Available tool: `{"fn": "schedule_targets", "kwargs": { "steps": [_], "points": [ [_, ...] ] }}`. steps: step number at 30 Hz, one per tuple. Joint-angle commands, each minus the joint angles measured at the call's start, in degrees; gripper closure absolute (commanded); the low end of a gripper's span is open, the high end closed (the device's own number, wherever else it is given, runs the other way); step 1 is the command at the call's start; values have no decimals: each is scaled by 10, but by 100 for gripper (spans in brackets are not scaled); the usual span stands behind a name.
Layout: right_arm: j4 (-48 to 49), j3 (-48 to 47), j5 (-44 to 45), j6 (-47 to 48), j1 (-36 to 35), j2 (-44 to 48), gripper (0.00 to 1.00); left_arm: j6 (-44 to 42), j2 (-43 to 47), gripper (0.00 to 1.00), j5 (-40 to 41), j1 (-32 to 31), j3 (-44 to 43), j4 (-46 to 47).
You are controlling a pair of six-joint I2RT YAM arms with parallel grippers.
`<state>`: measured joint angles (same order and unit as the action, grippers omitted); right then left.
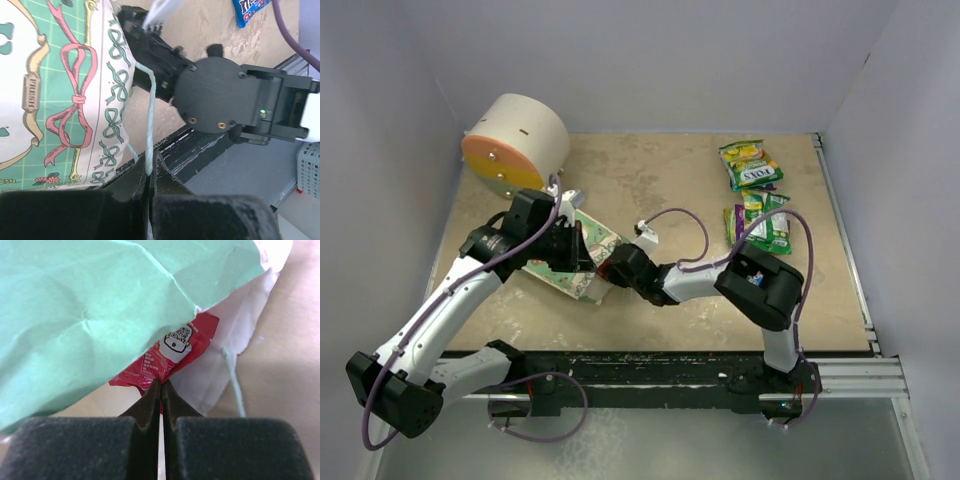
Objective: Take the snacks out of the paper bag
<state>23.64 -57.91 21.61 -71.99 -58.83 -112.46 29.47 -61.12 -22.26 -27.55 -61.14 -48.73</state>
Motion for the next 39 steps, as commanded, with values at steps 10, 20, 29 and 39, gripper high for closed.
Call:
{"fn": "schedule_targets", "kwargs": {
  "steps": [10,20,29,39],
  "points": [
    [-78,99,-107,236,-2,209,100,4,-42,100,3,2,-68,30],
    [-298,141,-179,336,-3,341,100,7,-93,100,-15,11,-114,42],
    [-669,44,40,184,14,464,100,6,-108,100,-20,25,-125,40],
    [-716,66,43,48,278,524,100,-2,-106,100,-17,33,-142,21]
  ]
}}
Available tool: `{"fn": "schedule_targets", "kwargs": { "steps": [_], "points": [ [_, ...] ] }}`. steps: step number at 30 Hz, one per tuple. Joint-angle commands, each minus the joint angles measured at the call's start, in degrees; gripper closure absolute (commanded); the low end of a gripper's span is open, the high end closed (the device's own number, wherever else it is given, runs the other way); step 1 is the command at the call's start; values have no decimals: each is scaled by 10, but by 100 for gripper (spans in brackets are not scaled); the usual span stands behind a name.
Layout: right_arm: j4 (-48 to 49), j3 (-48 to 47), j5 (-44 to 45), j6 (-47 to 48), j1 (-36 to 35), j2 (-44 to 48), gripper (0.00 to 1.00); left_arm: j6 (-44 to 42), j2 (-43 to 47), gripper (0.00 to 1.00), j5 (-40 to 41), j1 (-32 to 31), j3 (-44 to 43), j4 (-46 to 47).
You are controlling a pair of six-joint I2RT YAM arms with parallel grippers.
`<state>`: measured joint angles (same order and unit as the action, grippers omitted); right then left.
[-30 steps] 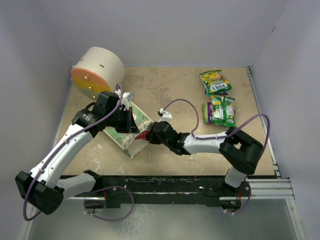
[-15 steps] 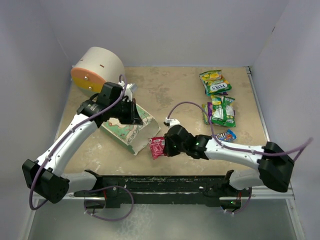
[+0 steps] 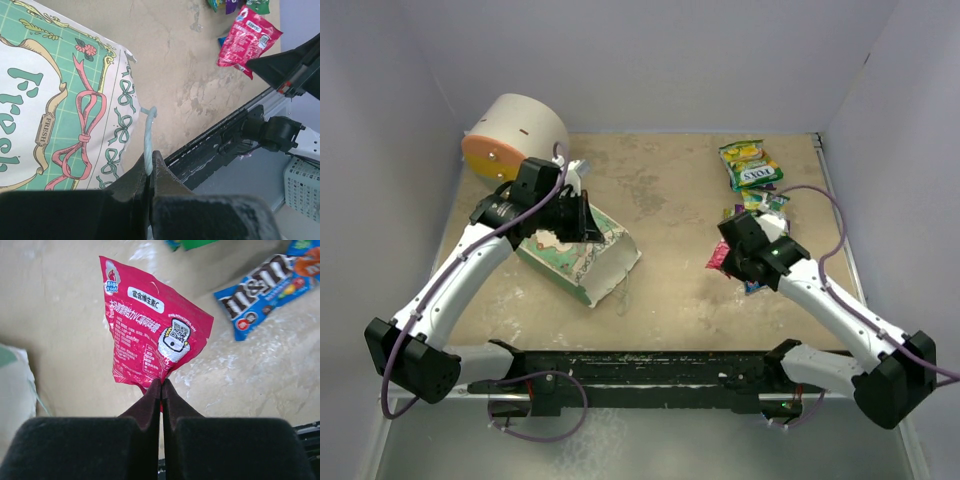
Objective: Take the snacks out of the paper bag
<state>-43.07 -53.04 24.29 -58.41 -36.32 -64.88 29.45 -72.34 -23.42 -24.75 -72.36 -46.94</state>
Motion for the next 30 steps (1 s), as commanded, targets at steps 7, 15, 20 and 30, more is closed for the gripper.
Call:
{"fn": "schedule_targets", "kwargs": {
  "steps": [7,15,20,30],
  "points": [
    [-45,107,22,-165,201,182,100,-5,10,100,-5,10,-38,-3],
    [122,189,-75,-82,354,195,100,-8,4,100,-6,14,-45,-5],
    [171,208,-115,-82,384,171,100,-7,6,100,-4,16,-42,-7],
    [219,261,-159,-143,391,143,100,-6,-1,100,-18,21,-47,-4]
  ]
}}
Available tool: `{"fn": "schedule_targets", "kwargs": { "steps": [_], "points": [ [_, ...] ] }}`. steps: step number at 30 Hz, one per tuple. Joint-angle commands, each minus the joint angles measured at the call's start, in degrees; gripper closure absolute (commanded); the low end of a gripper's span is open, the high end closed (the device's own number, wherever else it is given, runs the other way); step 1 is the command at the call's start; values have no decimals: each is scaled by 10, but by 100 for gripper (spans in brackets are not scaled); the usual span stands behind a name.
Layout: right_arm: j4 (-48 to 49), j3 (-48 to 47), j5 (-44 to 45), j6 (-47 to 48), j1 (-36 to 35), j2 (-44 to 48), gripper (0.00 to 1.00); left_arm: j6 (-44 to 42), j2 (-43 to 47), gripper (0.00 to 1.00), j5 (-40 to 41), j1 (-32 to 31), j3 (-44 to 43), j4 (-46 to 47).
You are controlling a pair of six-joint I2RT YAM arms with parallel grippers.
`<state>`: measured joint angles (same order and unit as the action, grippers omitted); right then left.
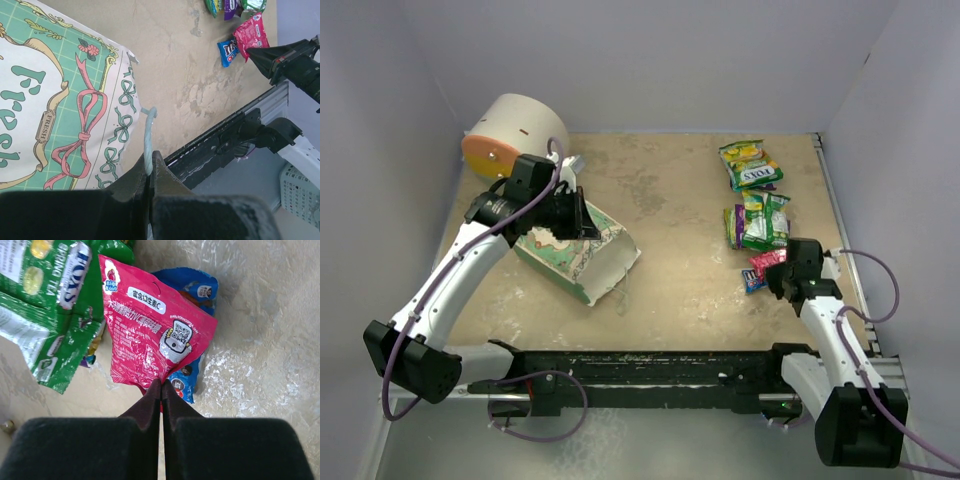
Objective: Take the snacks out of the paper bag
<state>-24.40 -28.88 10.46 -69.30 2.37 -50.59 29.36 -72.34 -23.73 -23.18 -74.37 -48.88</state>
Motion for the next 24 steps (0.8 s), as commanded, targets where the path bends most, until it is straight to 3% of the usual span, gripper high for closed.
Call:
{"fn": "schedule_targets", "kwargs": {
  "steps": [1,8,12,18,20,24],
  "points": [
    [40,26,-24,-37,4,1,100,-5,-2,100,-17,6,-27,16],
    [28,38,-5,-30,4,3,99,-8,-9,100,-22,8,-32,16],
    [37,35,4,15,4,7,75,-8,-13,100,-30,7,-32,17],
    [-51,-22,26,120,4,61,36,-6,-12,100,-39,7,-40,16],
    [-68,-38,20,133,4,75,28,-1,-13,100,-45,8,-42,19],
    [-120,-91,26,146,4,55,23,20,-16,100,-69,8,-47,30]
  ]
}}
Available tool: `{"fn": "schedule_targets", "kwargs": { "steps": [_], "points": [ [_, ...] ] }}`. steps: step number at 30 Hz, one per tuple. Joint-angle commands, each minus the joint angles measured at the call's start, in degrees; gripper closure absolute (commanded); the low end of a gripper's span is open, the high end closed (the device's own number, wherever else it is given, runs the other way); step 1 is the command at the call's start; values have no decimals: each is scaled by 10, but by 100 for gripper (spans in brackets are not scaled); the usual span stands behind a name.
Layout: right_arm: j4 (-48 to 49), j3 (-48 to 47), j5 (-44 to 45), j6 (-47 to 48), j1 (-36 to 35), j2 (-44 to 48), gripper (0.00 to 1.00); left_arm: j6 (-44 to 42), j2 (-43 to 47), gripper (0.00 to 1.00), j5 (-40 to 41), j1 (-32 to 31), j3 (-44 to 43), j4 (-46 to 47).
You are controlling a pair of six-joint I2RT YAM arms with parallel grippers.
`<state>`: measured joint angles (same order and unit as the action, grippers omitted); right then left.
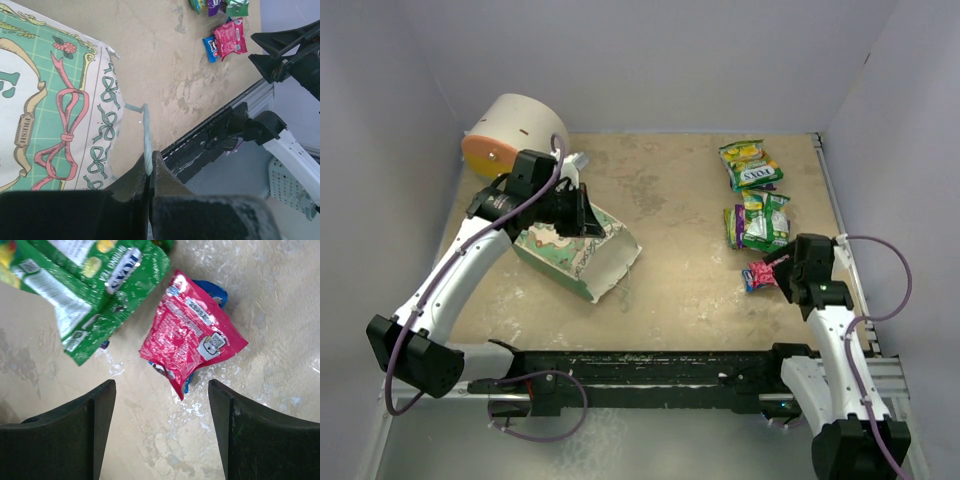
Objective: Take the snacks out of the paper bag
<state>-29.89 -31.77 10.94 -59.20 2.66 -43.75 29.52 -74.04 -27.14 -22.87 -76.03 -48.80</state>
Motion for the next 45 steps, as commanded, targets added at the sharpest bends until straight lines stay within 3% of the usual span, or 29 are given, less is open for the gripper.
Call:
{"fn": "schedule_targets", "kwargs": {
  "steps": [1,9,14,18,25,31,38,40,42,45],
  "points": [
    [-71,-79,25,59,2,-22,23,26,1,100,-45,5,-32,36],
    [-23,-213,4,189,1,-116,8,148,-23,100,-177,4,-91,136],
    [-23,-295,-26,245,1,-174,2,211,-24,100,-202,5,-130,193],
    [-19,-338,-71,318,1,-198,0,175,-12,100,-144,15,-125,134],
    [7,-351,-200,366,1,-182,0,121,39,100,-97,77,-11,85],
    [4,-348,-223,391,-6,-173,0,71,87,100,-54,78,-7,16],
    [18,-361,-261,413,-33,-186,0,82,105,100,-59,78,20,22],
    [18,-370,-267,428,-45,-188,0,80,110,95,-40,78,18,11],
    [17,-380,-268,444,-63,-190,0,79,122,82,-19,78,22,4],
    [22,-388,-257,459,-92,-188,0,83,146,52,-4,78,34,13]
  ]
}}
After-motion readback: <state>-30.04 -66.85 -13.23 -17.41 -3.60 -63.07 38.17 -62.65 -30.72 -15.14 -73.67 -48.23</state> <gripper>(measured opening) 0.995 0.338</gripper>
